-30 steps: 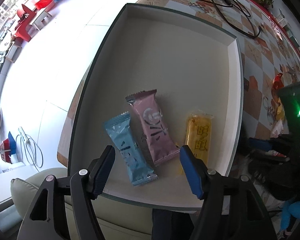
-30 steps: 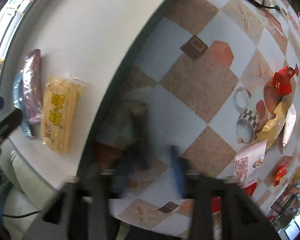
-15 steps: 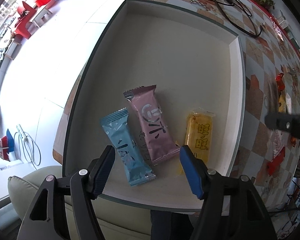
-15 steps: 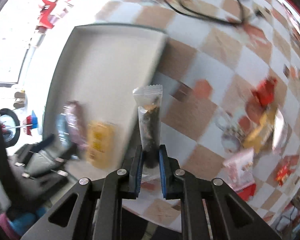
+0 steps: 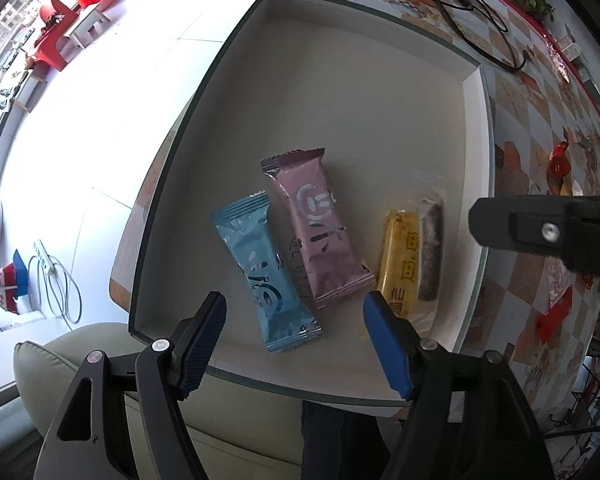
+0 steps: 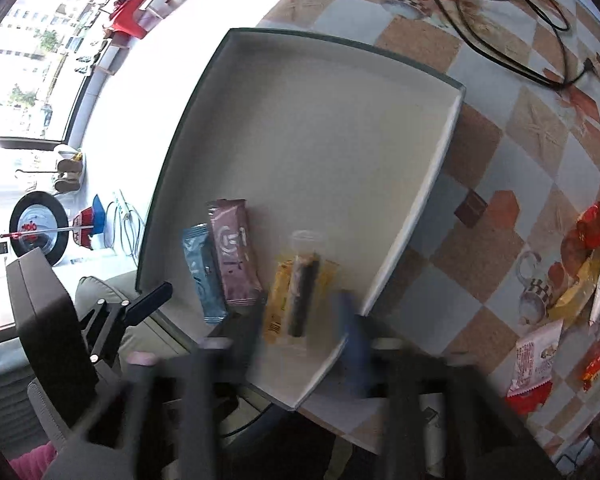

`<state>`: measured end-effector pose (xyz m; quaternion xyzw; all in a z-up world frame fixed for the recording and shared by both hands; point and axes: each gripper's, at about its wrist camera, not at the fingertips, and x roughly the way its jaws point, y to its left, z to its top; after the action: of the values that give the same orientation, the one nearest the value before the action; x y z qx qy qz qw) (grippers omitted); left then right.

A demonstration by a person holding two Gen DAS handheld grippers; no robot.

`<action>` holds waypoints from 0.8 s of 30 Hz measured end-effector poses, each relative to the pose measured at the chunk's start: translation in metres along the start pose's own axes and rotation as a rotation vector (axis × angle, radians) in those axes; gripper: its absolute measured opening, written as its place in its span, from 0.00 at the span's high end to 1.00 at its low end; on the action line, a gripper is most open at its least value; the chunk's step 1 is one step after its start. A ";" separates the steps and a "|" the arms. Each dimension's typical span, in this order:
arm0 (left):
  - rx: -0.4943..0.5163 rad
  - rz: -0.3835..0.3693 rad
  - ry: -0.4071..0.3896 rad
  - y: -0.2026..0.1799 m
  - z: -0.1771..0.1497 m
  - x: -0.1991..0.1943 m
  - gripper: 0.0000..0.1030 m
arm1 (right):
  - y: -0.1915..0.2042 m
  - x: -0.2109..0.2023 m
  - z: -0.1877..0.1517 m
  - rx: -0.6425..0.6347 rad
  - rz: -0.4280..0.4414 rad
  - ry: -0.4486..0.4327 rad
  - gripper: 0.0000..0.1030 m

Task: Organize snacks
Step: 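Carry the clear stick packet to the tray and release it with the right gripper, then move both open grippers back toward the snack pile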

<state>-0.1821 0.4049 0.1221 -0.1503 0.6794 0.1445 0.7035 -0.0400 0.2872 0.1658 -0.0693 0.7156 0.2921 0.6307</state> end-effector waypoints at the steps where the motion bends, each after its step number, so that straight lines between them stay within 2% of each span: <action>1: 0.003 0.000 0.000 -0.001 0.000 0.000 0.27 | -0.003 -0.003 0.000 0.007 -0.011 -0.014 0.28; 15: 0.050 -0.010 -0.016 -0.027 -0.002 -0.006 0.25 | -0.067 -0.012 -0.022 0.145 -0.064 0.016 0.28; 17: 0.058 -0.007 -0.016 -0.035 0.000 -0.010 0.25 | -0.073 -0.015 -0.024 0.157 -0.063 0.018 0.17; 18: 0.062 -0.007 -0.016 -0.036 0.000 -0.010 0.25 | -0.076 -0.017 -0.026 0.165 -0.062 0.013 0.08; 24: 0.093 -0.001 -0.014 -0.052 0.002 -0.014 0.24 | -0.091 -0.023 -0.033 0.197 -0.051 -0.002 0.07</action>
<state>-0.1593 0.3583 0.1368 -0.1168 0.6802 0.1136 0.7147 -0.0208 0.1897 0.1583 -0.0248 0.7383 0.2042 0.6424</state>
